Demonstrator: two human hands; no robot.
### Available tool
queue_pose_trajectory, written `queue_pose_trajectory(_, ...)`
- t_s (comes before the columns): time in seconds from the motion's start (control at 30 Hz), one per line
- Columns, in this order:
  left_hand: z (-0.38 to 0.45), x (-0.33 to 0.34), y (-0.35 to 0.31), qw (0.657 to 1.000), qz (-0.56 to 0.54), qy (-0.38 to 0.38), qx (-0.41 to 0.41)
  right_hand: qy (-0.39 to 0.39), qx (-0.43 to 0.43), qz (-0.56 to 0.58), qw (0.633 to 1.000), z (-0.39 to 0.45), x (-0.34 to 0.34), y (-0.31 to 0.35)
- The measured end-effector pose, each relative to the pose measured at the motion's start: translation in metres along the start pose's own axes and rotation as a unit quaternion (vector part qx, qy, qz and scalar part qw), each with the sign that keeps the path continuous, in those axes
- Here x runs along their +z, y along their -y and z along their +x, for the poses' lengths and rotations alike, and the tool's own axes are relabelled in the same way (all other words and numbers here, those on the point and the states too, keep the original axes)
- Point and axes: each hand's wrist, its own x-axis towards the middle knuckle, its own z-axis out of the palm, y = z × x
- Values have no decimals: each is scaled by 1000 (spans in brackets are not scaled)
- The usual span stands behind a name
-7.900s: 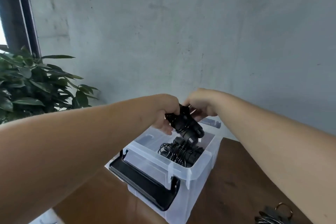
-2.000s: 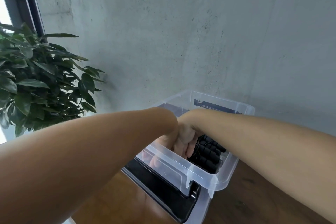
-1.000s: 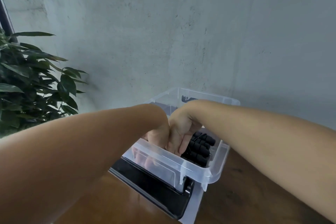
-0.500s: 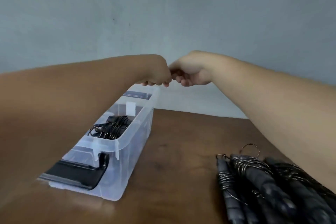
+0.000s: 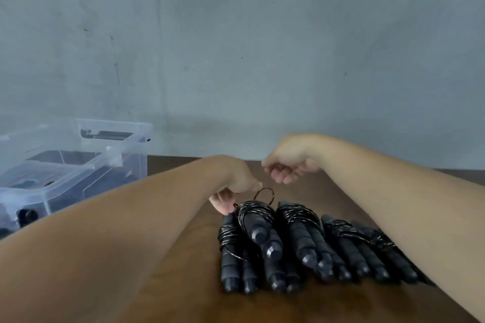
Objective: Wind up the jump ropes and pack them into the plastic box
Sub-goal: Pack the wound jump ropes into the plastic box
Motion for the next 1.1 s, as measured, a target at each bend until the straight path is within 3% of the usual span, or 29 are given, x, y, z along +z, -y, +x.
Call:
queue_pose_trajectory(0.2, -7, 29, 13, 992, -120, 30, -33, 40, 21, -8, 999, -1, 31, -18)
queue_pose_trajectory(0.33, -19, 36, 17, 943, -315, 94, -52, 60, 26, -40, 997, -5, 40, -17)
queue_pose_trajectory(0.47, -20, 35, 23, 931, -349, 96, -45, 48, 12, -9, 999, -13, 40, -21)
queue_pose_trajectory(0.67, -29, 26, 17, 925, -374, 65, -10, 11, -15, -28, 999, -16, 34, -20)
queue_pose_trajectory(0.8, -40, 13, 15, 939, -342, 0, 49, -54, -60, 8, 997, -16, 30, -15)
queue_pose_trajectory(0.97, -36, -5, 17, 929, -347, -95, 86, -14, -48, 100, 994, -15, 27, 4)
queue_pose_trajectory(1.1, -38, -26, 22, 912, -374, -129, 110, -40, -97, 140, 984, -3, 27, 29)
